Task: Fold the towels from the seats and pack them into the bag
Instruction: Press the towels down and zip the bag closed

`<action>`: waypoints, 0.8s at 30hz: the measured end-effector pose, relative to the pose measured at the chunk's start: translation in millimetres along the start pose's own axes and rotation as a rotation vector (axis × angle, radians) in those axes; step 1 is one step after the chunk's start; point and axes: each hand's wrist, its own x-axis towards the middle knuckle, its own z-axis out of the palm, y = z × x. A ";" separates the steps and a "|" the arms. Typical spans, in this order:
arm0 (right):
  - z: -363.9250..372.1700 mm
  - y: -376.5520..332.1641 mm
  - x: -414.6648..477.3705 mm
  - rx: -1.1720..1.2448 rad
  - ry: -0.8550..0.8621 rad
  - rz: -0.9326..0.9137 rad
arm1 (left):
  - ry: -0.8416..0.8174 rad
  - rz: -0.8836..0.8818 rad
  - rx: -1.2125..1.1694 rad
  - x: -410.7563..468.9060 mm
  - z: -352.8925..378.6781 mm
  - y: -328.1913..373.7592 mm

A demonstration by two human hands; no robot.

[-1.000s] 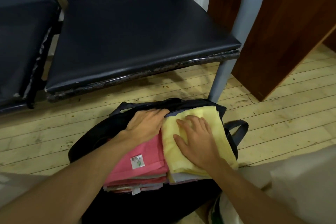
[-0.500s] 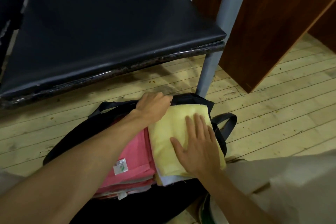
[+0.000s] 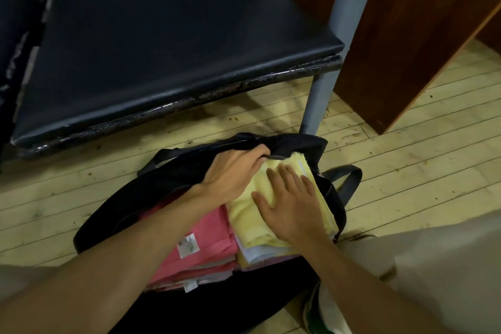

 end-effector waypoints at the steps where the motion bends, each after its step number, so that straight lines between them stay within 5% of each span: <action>1: -1.7 0.6 -0.2 0.017 0.018 -0.005 | -0.087 0.016 0.112 0.0 0.6 0.5; 6: -21.4 16.4 6.2 0.125 0.169 0.026 | -0.089 0.112 0.397 18.4 4.7 8.4; 14: -20.4 30.8 -15.1 0.200 -0.151 0.148 | -0.109 0.238 0.511 60.3 27.2 31.4; 20: -9.5 25.5 -7.8 0.146 -0.149 0.095 | 0.054 -0.063 0.185 85.2 23.8 31.9; 24: -6.1 22.3 -0.8 0.104 -0.158 0.073 | 0.182 0.004 0.083 68.6 22.0 34.2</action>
